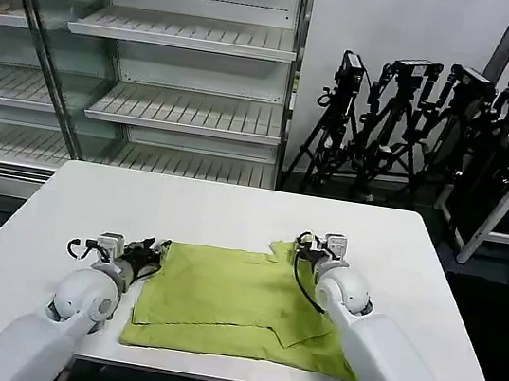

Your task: Fold and organize the clothes.

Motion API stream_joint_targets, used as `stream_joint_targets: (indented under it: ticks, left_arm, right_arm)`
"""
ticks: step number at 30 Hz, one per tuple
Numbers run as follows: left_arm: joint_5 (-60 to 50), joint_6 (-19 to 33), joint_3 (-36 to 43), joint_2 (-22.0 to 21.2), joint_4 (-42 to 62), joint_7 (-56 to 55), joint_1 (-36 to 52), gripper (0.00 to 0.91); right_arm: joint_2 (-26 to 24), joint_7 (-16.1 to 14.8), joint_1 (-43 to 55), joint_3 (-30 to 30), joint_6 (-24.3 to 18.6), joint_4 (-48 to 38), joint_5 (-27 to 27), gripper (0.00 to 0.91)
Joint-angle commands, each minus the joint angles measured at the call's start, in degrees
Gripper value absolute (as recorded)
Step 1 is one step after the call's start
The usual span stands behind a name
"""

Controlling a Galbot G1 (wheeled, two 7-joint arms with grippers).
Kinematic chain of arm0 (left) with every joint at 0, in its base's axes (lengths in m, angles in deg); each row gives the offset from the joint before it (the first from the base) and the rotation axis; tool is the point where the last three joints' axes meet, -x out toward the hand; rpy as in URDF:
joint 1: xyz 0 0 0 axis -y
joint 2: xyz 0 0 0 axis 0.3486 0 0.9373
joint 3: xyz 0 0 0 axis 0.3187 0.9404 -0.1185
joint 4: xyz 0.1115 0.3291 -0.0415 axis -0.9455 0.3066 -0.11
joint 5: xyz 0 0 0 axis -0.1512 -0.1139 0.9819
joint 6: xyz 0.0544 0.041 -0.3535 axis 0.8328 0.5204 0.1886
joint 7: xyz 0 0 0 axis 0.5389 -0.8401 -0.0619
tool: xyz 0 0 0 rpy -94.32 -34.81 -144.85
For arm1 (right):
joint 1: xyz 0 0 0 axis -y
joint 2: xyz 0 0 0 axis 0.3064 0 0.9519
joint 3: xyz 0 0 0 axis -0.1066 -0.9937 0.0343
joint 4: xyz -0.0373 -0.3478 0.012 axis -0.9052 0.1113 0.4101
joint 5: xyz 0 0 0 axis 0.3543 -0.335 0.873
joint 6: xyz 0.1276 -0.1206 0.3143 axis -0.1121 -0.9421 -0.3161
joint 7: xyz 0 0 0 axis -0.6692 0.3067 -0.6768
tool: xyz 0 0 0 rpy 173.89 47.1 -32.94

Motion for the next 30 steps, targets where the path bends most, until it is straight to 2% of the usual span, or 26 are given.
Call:
stream_joint_targets:
  ticks: [1,14,30]
  left_arm:
    - [0.35,-0.12,0.58,-0.17,0.05,0.20,-0.81,0.030]
    - [2.58,1.46,-0.68,0.11,-1.22,0.33,-0.84,0.030]
    - [6.58,1.78,-6.17,4.31,-10.75,0.57,-5.79,0.030]
  right_arm:
    - [0.37,0.01,0.26,-0.40,0.15,-0.91,0.66,0.000]
    - [0.55,-0.09,-0.74,1.11,-0.12,1.25,0.03,0.000]
    - [-3.17,-0.25,-7.83,6.97,-0.11,16.38,-2.09,0.000]
